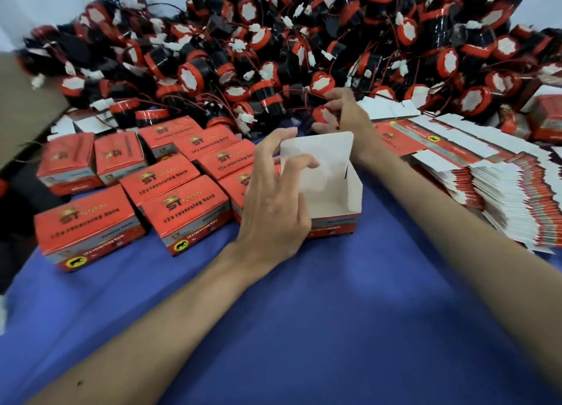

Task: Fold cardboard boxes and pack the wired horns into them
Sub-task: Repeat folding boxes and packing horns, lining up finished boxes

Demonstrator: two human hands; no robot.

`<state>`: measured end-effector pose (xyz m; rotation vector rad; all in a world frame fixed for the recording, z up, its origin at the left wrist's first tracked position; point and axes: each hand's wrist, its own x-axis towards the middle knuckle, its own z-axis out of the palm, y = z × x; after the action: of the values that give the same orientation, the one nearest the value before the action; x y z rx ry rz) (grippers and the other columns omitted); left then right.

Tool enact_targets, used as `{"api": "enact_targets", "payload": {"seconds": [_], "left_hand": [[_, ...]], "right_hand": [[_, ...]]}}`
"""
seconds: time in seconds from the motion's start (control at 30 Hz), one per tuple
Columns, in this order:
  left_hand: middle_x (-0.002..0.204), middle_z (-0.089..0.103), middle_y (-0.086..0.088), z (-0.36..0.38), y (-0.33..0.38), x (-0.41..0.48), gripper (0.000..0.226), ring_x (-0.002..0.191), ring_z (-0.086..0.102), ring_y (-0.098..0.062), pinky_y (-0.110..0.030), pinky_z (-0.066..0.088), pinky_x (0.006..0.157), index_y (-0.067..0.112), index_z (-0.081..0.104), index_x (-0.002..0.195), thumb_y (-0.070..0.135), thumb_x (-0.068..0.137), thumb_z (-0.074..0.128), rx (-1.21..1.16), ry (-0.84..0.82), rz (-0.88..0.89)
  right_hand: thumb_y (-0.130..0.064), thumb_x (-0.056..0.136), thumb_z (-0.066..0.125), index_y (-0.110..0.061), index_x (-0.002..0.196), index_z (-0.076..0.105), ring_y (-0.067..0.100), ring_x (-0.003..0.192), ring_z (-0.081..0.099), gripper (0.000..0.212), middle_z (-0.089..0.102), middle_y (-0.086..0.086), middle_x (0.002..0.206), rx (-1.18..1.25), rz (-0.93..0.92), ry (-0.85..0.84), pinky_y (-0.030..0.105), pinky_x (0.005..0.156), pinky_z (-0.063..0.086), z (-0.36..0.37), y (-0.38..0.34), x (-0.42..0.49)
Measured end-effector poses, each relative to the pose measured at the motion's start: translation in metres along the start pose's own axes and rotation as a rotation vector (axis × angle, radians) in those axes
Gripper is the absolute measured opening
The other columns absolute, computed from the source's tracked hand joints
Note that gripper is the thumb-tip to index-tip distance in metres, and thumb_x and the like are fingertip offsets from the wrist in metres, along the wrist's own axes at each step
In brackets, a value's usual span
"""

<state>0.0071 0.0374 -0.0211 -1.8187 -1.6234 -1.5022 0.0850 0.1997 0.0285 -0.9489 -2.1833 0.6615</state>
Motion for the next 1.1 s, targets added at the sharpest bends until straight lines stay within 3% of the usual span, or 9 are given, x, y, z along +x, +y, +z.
{"api": "enact_targets", "payload": {"seconds": [0.13, 0.27, 0.37, 0.43, 0.6, 0.7, 0.87, 1.03, 1.1], "left_hand": [[0.133, 0.040, -0.026, -0.002, 0.004, 0.001, 0.046, 0.126, 0.039, -0.031, -0.042, 0.046, 0.095, 0.005, 0.055, 0.106, -0.005, 0.066, 0.035, 0.025, -0.024, -0.014], [0.133, 0.040, -0.029, 0.002, 0.009, -0.001, 0.049, 0.123, 0.039, -0.034, -0.047, 0.045, 0.095, -0.001, 0.059, 0.106, -0.013, 0.063, 0.040, 0.081, -0.032, -0.052], [0.133, 0.039, -0.032, 0.004, 0.015, 0.000, 0.048, 0.124, 0.040, -0.041, -0.052, 0.042, 0.099, -0.003, 0.059, 0.108, -0.011, 0.067, 0.037, 0.100, -0.041, -0.067], [0.135, 0.036, -0.034, 0.006, 0.015, 0.000, 0.043, 0.127, 0.037, -0.042, -0.052, 0.039, 0.102, -0.003, 0.060, 0.111, -0.006, 0.075, 0.036, 0.105, -0.057, -0.058], [0.138, 0.028, -0.017, 0.005, 0.013, -0.004, 0.037, 0.128, 0.029, -0.034, -0.057, 0.025, 0.105, 0.009, 0.055, 0.121, 0.029, 0.099, 0.033, 0.211, 0.012, 0.223], [0.126, 0.044, -0.012, 0.000, 0.021, -0.007, 0.062, 0.111, 0.042, -0.027, -0.053, 0.027, 0.097, 0.013, 0.050, 0.121, 0.051, 0.099, 0.008, 0.127, 0.023, 0.391], [0.105, 0.069, -0.008, 0.002, 0.042, -0.014, 0.086, 0.095, 0.061, -0.024, -0.052, 0.033, 0.089, 0.003, 0.057, 0.121, 0.071, 0.092, 0.014, 0.091, -0.089, 0.377], [0.108, 0.069, -0.007, 0.001, 0.035, -0.013, 0.068, 0.096, 0.059, -0.013, -0.037, 0.022, 0.103, 0.009, 0.048, 0.120, 0.069, 0.092, 0.033, -0.047, -0.085, 0.363], [0.103, 0.069, -0.011, 0.004, 0.032, -0.012, 0.066, 0.098, 0.058, -0.017, -0.033, 0.025, 0.105, 0.008, 0.047, 0.118, 0.068, 0.092, 0.036, -0.136, -0.077, 0.374]], "right_hand": [[-0.014, 0.096, 0.057, -0.012, 0.135, 0.040, 0.010, 0.104, 0.051, 0.043, 0.048, 0.001, 0.120, 0.098, 0.043, 0.043, 0.006, 0.075, 0.039, -0.034, 0.000, -0.033], [-0.037, 0.092, 0.051, -0.016, 0.124, 0.054, 0.005, 0.098, 0.044, 0.038, 0.045, 0.000, 0.113, -0.066, -0.048, 0.315, -0.002, 0.077, 0.029, -0.055, 0.004, -0.082], [-0.030, 0.087, 0.043, -0.004, 0.100, 0.063, 0.021, 0.088, 0.052, 0.036, 0.056, 0.011, 0.097, 0.011, -0.184, 0.443, 0.025, 0.079, 0.043, -0.070, 0.009, -0.117], [-0.025, 0.085, 0.041, 0.004, 0.085, 0.065, 0.031, 0.076, 0.056, 0.038, 0.059, 0.017, 0.082, -0.046, -0.375, 0.399, 0.032, 0.069, 0.042, -0.079, 0.011, -0.134], [-0.034, 0.079, 0.054, 0.006, 0.082, 0.070, 0.022, 0.075, 0.055, 0.044, 0.062, 0.018, 0.080, -0.256, -0.773, 0.264, 0.020, 0.065, 0.044, -0.069, -0.006, -0.151], [-0.035, 0.077, 0.066, 0.007, 0.086, 0.069, 0.020, 0.077, 0.056, 0.043, 0.063, 0.018, 0.082, -0.217, -0.738, 0.321, 0.023, 0.066, 0.048, -0.051, -0.015, -0.156], [-0.045, 0.083, 0.066, 0.000, 0.098, 0.059, 0.017, 0.091, 0.057, 0.048, 0.057, 0.008, 0.094, 0.074, -0.702, 0.364, 0.021, 0.083, 0.048, -0.040, -0.009, -0.157], [-0.057, 0.090, 0.054, -0.013, 0.115, 0.044, 0.016, 0.096, 0.055, 0.052, 0.046, 0.004, 0.111, 0.436, -0.624, 0.242, 0.026, 0.071, 0.051, -0.034, -0.006, -0.154], [-0.059, 0.094, 0.040, -0.011, 0.122, 0.043, 0.018, 0.103, 0.054, 0.056, 0.044, 0.008, 0.121, 0.483, -0.569, 0.145, 0.030, 0.079, 0.049, -0.035, -0.005, -0.152]]}}
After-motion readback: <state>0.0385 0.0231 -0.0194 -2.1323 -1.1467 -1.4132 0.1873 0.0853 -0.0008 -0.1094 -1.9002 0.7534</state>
